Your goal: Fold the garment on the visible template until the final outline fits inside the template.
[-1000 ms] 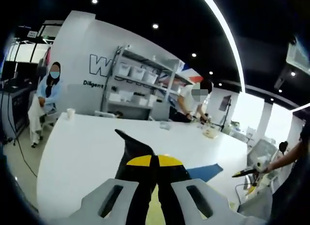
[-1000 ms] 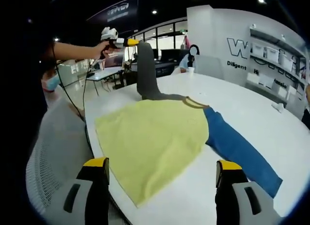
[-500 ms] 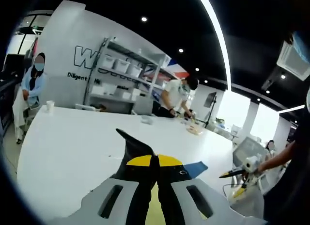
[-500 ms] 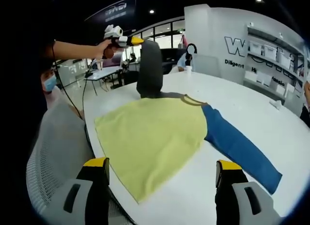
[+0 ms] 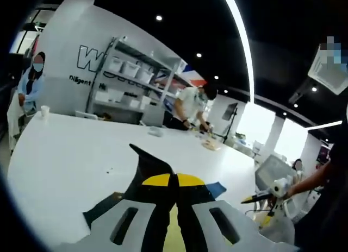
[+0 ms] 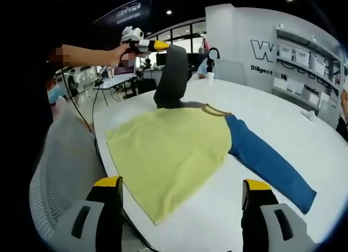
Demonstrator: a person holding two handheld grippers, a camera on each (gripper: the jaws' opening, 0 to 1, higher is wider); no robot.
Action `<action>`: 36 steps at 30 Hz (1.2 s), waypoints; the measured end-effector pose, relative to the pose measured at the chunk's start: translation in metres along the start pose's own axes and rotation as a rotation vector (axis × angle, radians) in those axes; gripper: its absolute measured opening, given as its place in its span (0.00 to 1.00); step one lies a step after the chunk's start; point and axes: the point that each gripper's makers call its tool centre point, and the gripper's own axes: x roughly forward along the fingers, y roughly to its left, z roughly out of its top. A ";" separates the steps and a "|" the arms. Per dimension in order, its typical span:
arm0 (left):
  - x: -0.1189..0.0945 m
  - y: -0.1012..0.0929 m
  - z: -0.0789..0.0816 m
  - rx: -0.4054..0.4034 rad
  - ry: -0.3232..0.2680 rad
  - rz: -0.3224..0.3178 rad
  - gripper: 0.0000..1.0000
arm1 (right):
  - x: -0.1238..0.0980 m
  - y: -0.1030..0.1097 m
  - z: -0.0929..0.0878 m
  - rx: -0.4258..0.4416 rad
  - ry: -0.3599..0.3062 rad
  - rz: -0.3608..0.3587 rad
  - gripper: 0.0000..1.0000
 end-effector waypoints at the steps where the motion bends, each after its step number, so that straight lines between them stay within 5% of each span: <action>1: 0.003 -0.001 -0.001 -0.002 0.001 -0.002 0.01 | 0.000 0.000 0.000 0.000 0.001 0.000 0.89; 13: 0.042 -0.001 -0.038 -0.021 0.081 -0.025 0.01 | -0.002 0.000 -0.002 0.003 0.001 -0.009 0.89; 28: 0.069 -0.005 -0.091 -0.003 0.193 -0.025 0.01 | -0.004 0.001 -0.004 0.019 -0.002 -0.017 0.89; 36: 0.080 -0.010 -0.106 -0.007 0.214 -0.026 0.01 | -0.007 0.000 -0.008 0.023 0.005 -0.021 0.88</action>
